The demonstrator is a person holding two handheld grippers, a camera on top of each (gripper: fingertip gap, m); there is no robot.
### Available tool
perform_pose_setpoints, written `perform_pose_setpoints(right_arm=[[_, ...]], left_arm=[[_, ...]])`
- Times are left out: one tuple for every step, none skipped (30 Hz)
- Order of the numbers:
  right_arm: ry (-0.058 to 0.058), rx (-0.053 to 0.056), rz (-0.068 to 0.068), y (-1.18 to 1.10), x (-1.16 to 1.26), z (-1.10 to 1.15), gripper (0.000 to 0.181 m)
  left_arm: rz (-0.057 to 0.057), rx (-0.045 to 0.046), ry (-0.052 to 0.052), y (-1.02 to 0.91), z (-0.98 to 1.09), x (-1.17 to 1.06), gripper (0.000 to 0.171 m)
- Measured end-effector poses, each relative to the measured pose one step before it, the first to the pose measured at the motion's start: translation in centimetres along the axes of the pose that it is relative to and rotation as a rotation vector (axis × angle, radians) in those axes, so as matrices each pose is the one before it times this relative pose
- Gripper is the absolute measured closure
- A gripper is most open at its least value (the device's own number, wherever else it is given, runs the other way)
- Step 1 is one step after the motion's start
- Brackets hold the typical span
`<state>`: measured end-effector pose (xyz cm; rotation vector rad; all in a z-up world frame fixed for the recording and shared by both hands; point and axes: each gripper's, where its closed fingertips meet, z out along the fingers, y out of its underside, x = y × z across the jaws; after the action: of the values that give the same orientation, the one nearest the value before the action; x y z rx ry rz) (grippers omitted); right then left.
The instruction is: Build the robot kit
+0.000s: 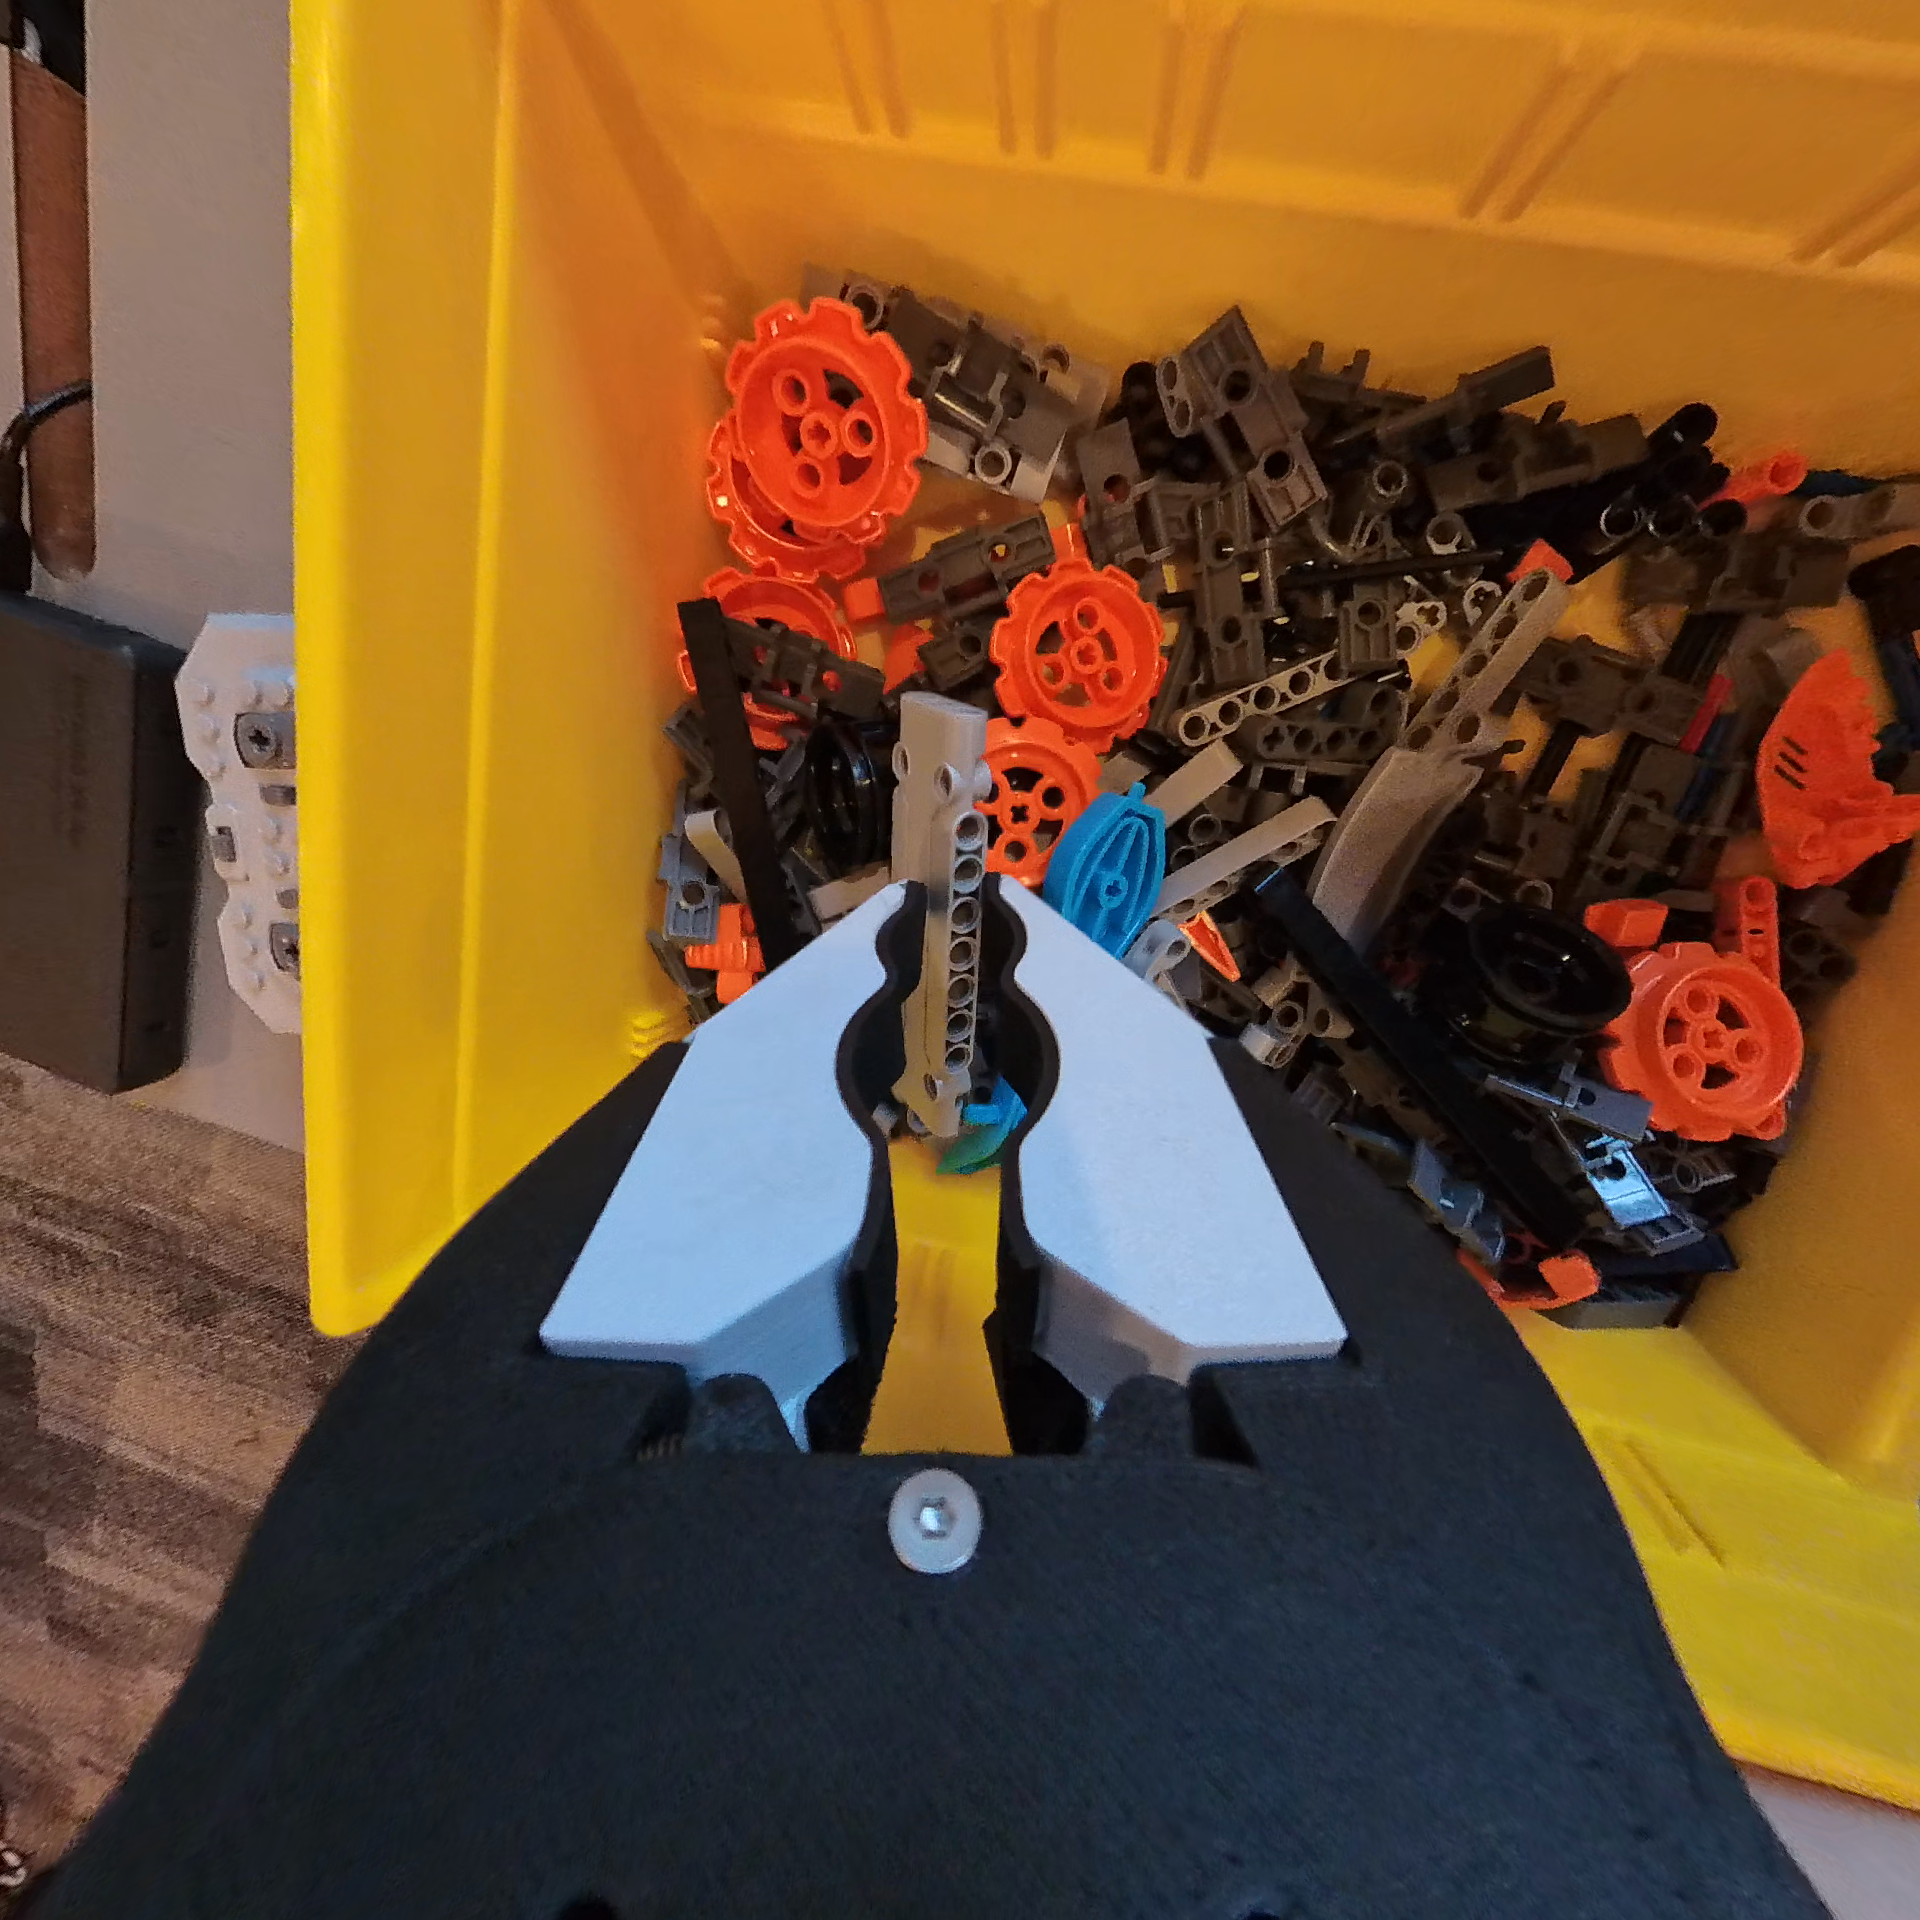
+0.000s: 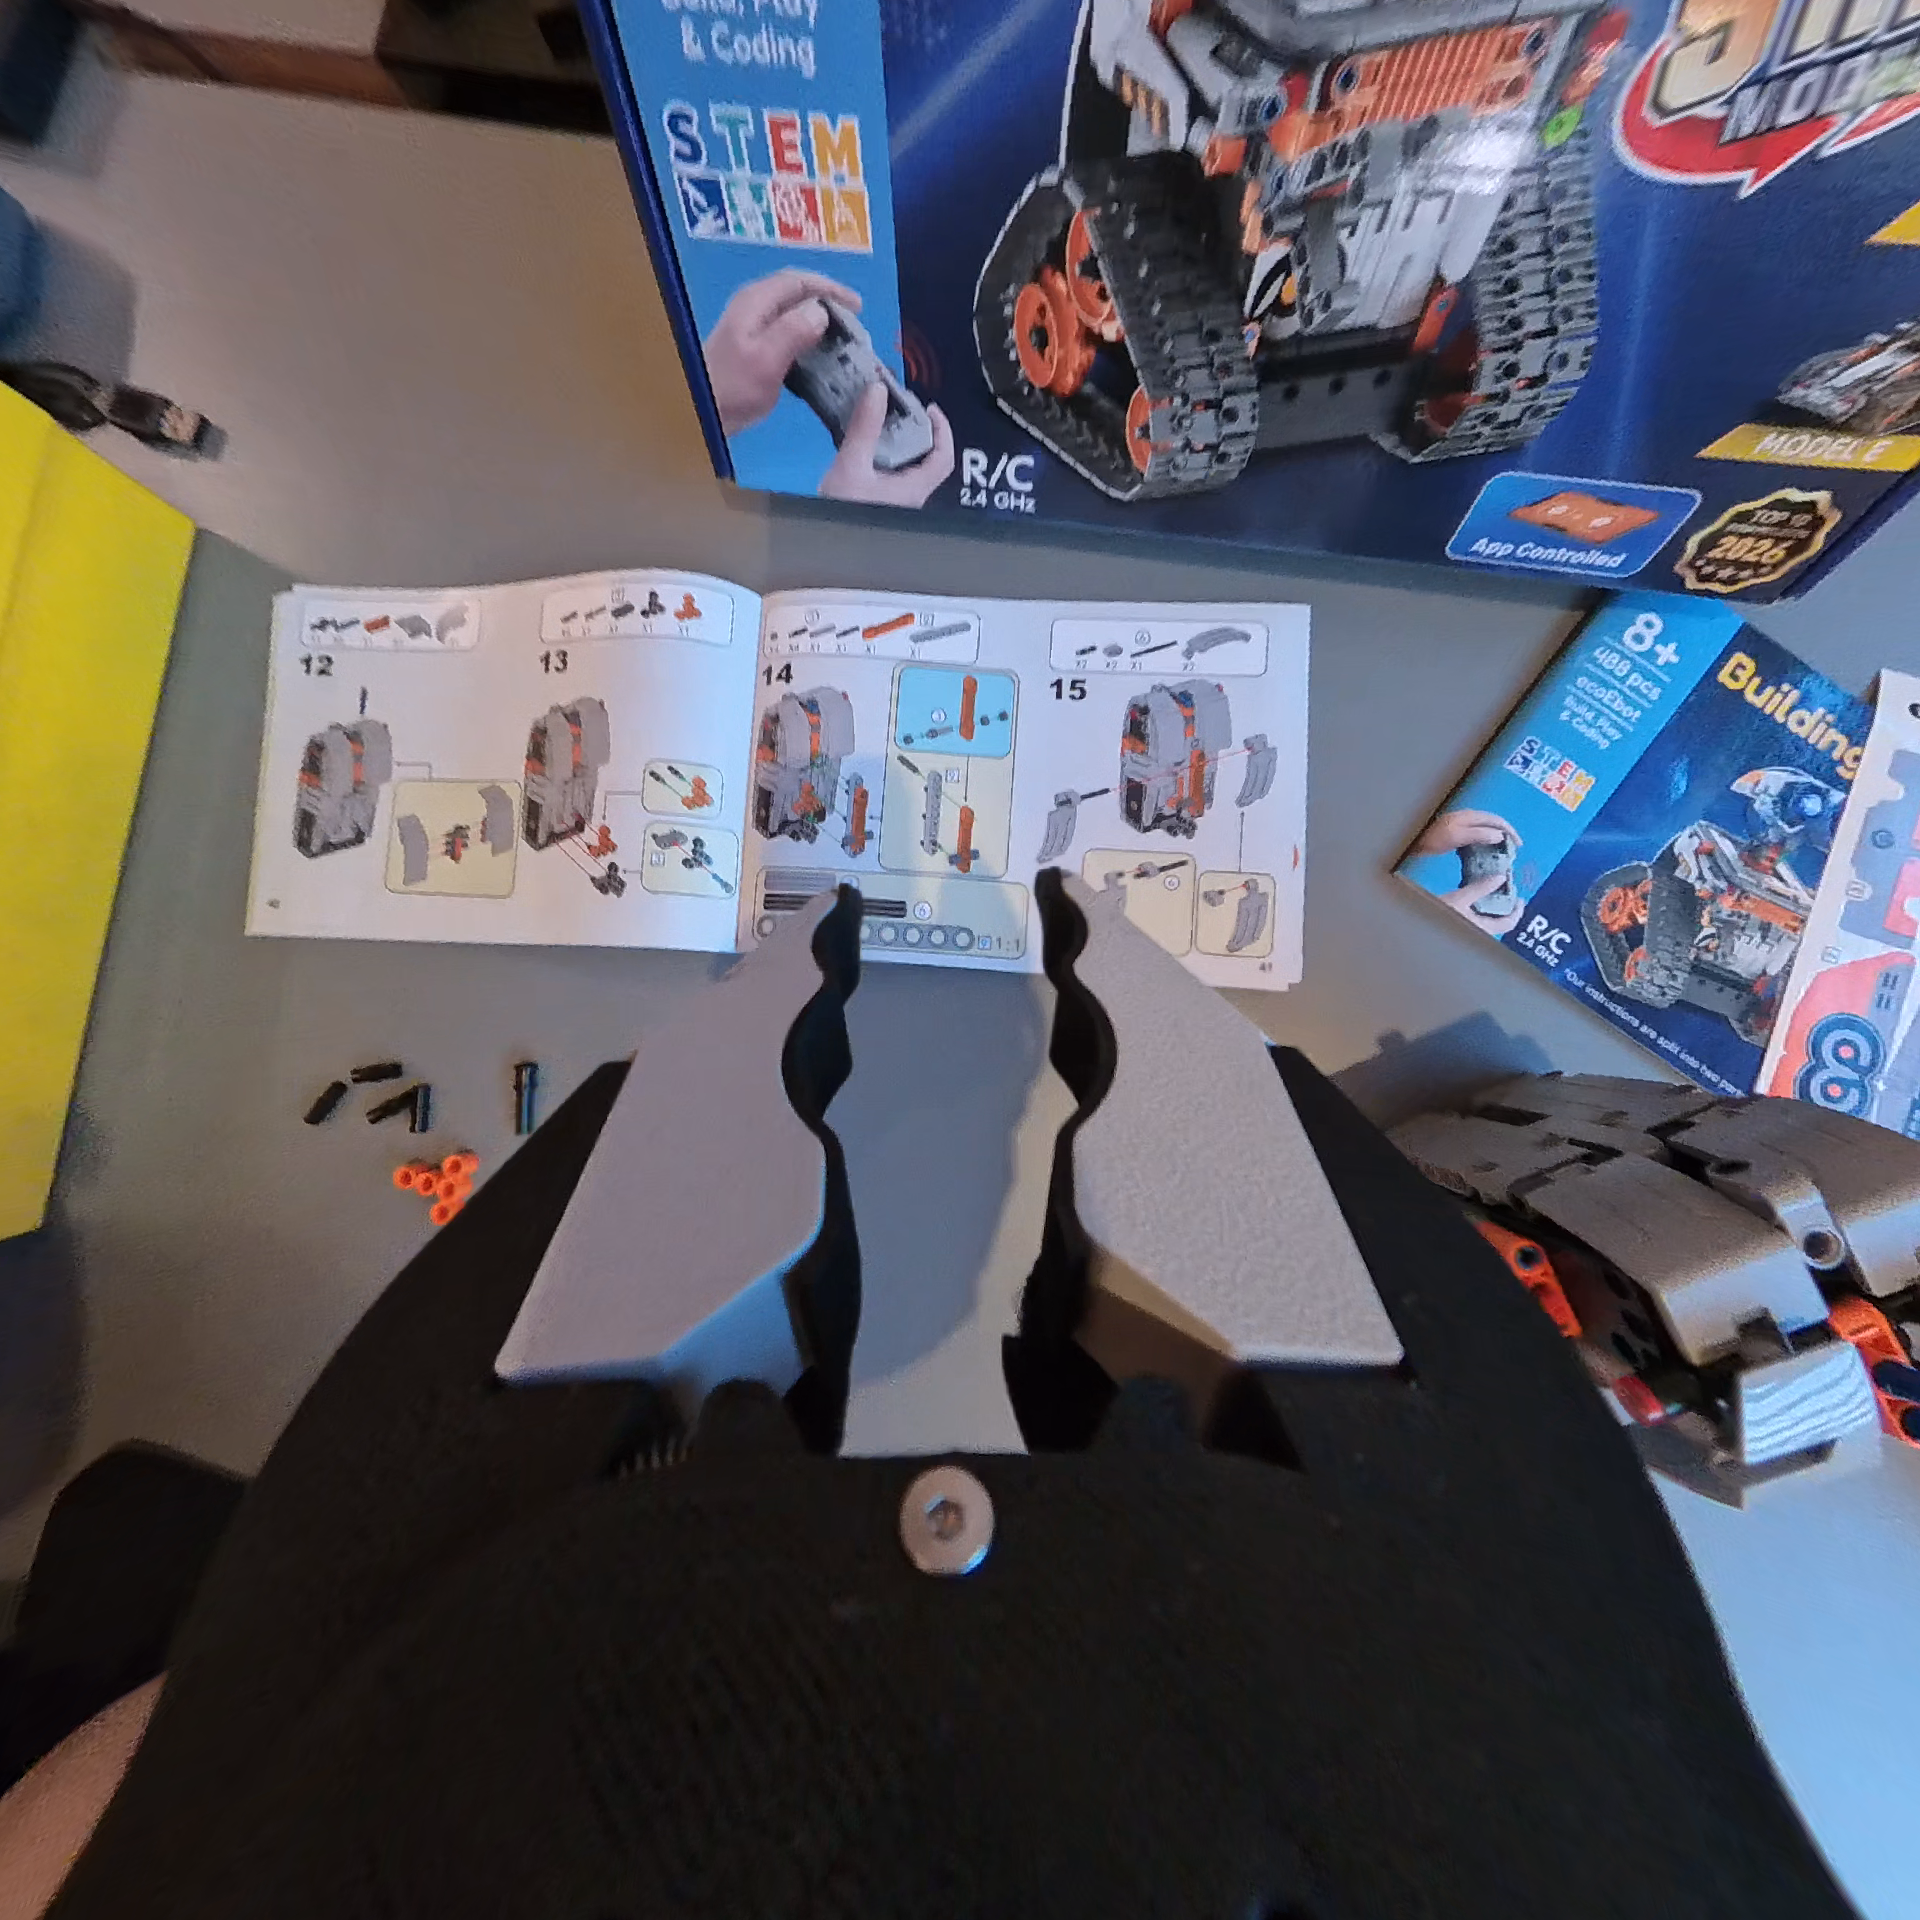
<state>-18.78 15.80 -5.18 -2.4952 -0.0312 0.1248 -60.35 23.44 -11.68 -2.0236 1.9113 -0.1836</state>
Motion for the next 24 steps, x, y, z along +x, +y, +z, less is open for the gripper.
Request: perform_pose_setpoints(right_arm=[[0.0004, -0.0165, -0.0071, 0.107, -0.181, 0.125, 0.148], [-0.0089, -0.0095, -0.0065, -0.04, -0.372, 0.099, 0.149], [-0.0152, -0.0009, -0.0119, -0.164, -0.464, 0.042, 0.15], [-0.0062, 0.0103, -0.014, -0.315, -0.28, -0.022, 0.15], [-0.0024, 0.0152, -0.0064, -0.365, -0.129, -0.08, 0.15], [-0.0032, 0.0154, 0.0045, -0.331, -0.037, -0.088, 0.15], [-0.0025, 0.0141, 0.0087, -0.294, 0.051, -0.035, 0.15], [-0.0007, 0.0098, 0.0091, -0.216, 0.094, 0.021, 0.15], [0.0013, 0.0023, 0.0092, -0.088, 0.122, 0.066, 0.15], [0.0041, -0.0047, 0.0075, 0.022, 0.134, 0.102, 0.15], [0.0034, -0.006, 0.0013, 0.046, 0.067, 0.101, 0.15], [0.0002, -0.0033, -0.0026, -0.007, -0.017, 0.076, 0.15], [-0.0019, -0.0005, -0.0024, -0.044, -0.077, 0.021, 0.15], [-0.0018, 0.0033, -0.0018, -0.095, -0.08, -0.031, 0.15], [-0.0008, 0.0055, -0.0008, -0.105, -0.052, -0.087, 0.15], [-0.0002, 0.0067, 0.0021, -0.112, -0.03, -0.118, 0.15], [-0.0005, 0.0067, 0.0057, -0.082, -0.002, -0.152, 0.15], [0.0012, 0.0079, 0.0092, -0.092, 0.054, -0.172, 0.15], [0.0002, 0.0078, 0.0127, -0.059, 0.075, -0.184, 0.151], [-0.0009, 0.0067, 0.0139, -0.023, 0.087, -0.166, 0.151], [-0.0015, 0.0038, 0.0134, 0.047, 0.079, -0.148, 0.151], [-0.0009, -0.0009, 0.0098, 0.114, 0.075, -0.098, 0.151], [0.0013, -0.0031, 0.0062, 0.128, 0.097, -0.053, 0.151], [0.0021, -0.0021, 0.0055, 0.089, 0.118, -0.012, 0.151]], left_arm=[[0.0027, 0.00048, -0.0014, -0.098, 0.092, 0.02, 0.164], [-0.0061, -0.00195, -0.0046, -0.048, 0.154, -0.093, 0.161], [-0.0088, -0.01309, -0.008, 0.136, 0.27, -0.198, 0.154], [-0.0077, -0.02213, -0.0073, 0.285, 0.373, -0.234, 0.149], [-0.0053, -0.02771, -0.0015, 0.348, 0.426, -0.15, 0.147], [-0.0038, -0.0079, 0.0024, 0.002, 0.253, -0.079, 0.15], [-0.0018, 0.01482, 0.0046, -0.338, 0.051, -0.025, 0.15], [0.0038, 0.00836, 0.0131, -0.202, 0.109, 0.193, 0.15], [0.0079, -0.00049, 0.0073, -0.045, 0.134, 0.153, 0.15], [0.0074, -0.0052, -0.0004, 0.045, 0.084, 0.044, 0.149], [0.0035, -0.00447, -0.0027, 0.039, 0.008, 0.006, 0.149], [0.0013, -0.00543, -0.002, 0.09, -0.008, 0.018, 0.149], [0.001, -0.00405, -0.0016, 0.095, -0.013, 0.002, 0.149], [0.0005, -0.00122, -0.0007, 0.062, -0.003, 0.006, 0.149], [-0.0006, -0.00021, 0.0002, 0.019, -0.016, 0.004, 0.149], [-0.0009, -0.0009, 0.0009, 0.012, -0.003, -0.001, 0.149], [0.0002, -0.00145, 0.0003, 0.002, -0.007, 0.015, 0.149], [0.0027, -0.00065, -0.001, 0.011, -0.011, 0.006, 0.149], [0.0042, 0.00055, -0.0009, -0.008, -0.015, 0.016, 0.149], [0.0034, 0.00059, -0.0004, -0.006, -0.004, 0.02, 0.15], [0.0015, 0.00008, 0.0001, -0.003, -0.012, 0.008, 0.15], [0.0005, -0.00044, 0.0, -0.003, 0.0, -0.003, 0.15], [0.0009, -0.00077, -0.0002, 0.004, 0.005, 0.003, 0.15], [0.0014, -0.0005, -0.0003, 0.0, 0.007, -0.002, 0.149]])
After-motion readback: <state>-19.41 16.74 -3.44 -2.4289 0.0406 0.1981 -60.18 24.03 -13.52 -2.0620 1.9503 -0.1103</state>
